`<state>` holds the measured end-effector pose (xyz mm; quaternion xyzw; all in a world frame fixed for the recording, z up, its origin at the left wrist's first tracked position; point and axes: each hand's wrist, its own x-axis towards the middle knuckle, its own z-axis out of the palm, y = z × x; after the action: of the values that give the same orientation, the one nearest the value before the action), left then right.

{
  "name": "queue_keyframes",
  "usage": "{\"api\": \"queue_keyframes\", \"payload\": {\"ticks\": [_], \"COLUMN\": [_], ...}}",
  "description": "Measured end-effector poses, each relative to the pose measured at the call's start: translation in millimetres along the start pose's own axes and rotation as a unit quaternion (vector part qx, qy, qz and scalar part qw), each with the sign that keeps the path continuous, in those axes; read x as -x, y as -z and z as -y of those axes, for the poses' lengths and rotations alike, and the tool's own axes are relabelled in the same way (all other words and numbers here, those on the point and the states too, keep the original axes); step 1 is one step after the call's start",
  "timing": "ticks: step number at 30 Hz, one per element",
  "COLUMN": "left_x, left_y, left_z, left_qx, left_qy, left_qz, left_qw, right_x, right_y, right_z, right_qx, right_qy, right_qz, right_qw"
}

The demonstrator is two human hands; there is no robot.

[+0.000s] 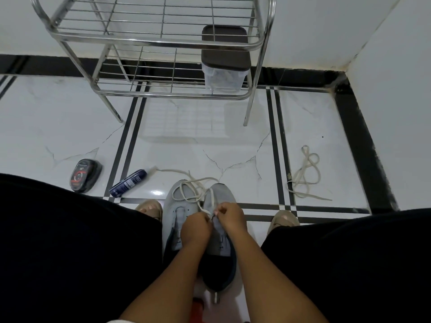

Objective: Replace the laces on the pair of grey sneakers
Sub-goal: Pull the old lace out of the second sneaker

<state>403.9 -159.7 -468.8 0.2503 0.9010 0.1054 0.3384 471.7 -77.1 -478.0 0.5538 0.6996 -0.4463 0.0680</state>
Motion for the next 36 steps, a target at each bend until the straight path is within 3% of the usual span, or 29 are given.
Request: {"api": "queue_keyframes", "payload": {"ticks": [5, 8, 11, 13, 16, 17, 18, 19, 20, 21, 23, 24, 29, 32, 33, 34, 35, 36], "left_x": [0.7, 0.1, -0.5, -0.3, 0.3, 1.0, 1.5, 2.9, 4.0, 4.5, 3.8, 3.3, 2.5, 1.6, 1.6, 1.5, 1.3, 1.1], "left_y": [-1.2, 0.0, 1.7, 1.6, 1.1, 0.9, 0.8, 1.0, 1.3, 1.2, 0.6, 0.5, -0.6, 0.1, 0.5, 0.4, 0.1, -0.5], "left_z": [-0.1, -1.9, -2.3, -0.2, 1.5, 1.5, 1.2, 1.1, 0.9, 1.0, 1.3, 0.9, 2.3, 0.9, 0.6, 0.6, 1.2, 2.0], "left_qx": [-0.020, -0.034, -0.039, -0.039, -0.042, -0.040, -0.035, -0.031, -0.027, -0.024, -0.020, -0.016, -0.004, -0.005, -0.006, -0.007, -0.009, -0.010], "left_qy": [-0.004, 0.001, 0.000, -0.001, -0.009, -0.014, -0.020, -0.023, -0.026, -0.029, -0.033, -0.033, -0.032, -0.025, -0.021, -0.017, -0.012, -0.008], "left_qz": [-0.001, 0.004, 0.009, 0.013, 0.016, 0.015, 0.011, 0.007, 0.002, -0.001, -0.005, -0.006, -0.010, -0.009, -0.007, -0.004, -0.001, 0.000], "left_qw": [1.000, 0.999, 0.999, 0.999, 0.999, 0.999, 0.999, 0.999, 0.999, 0.999, 0.999, 0.999, 0.999, 1.000, 1.000, 1.000, 1.000, 1.000], "right_x": [-2.8, -6.7, -9.7, -15.4, -25.4, -25.3, -26.9, -25.9, -22.9, -17.9, -5.7, 2.0, 10.2, 3.2, 1.7, -3.2, -10.1, -17.0], "right_y": [-3.5, 1.0, 16.2, 43.0, 99.8, 113.2, 118.6, 115.4, 103.1, 85.0, 44.5, 28.3, 10.1, 13.4, 17.9, 26.5, 40.1, 58.1], "right_z": [-3.7, -5.5, 4.2, 17.7, 35.1, 39.4, 41.0, 41.9, 39.9, 35.0, 19.5, 13.2, -1.6, 1.8, 8.1, 14.9, 19.3, 22.8], "right_qx": [0.042, -0.023, -0.165, -0.323, -0.518, -0.518, -0.465, -0.363, -0.231, -0.102, 0.083, 0.145, 0.251, 0.163, 0.089, -0.067, -0.255, -0.435], "right_qy": [0.022, -0.027, -0.104, -0.120, -0.085, -0.073, -0.064, -0.055, -0.035, -0.010, 0.015, 0.017, 0.061, 0.015, -0.038, -0.113, -0.168, -0.206], "right_qz": [0.012, -0.018, -0.080, -0.163, -0.311, -0.322, -0.310, -0.271, -0.202, -0.114, 0.012, 0.030, -0.005, -0.015, -0.041, -0.088, -0.131, -0.150], "right_qw": [0.999, 0.999, 0.978, 0.924, 0.792, 0.789, 0.827, 0.890, 0.951, 0.988, 0.996, 0.989, 0.966, 0.986, 0.994, 0.987, 0.943, 0.863]}}
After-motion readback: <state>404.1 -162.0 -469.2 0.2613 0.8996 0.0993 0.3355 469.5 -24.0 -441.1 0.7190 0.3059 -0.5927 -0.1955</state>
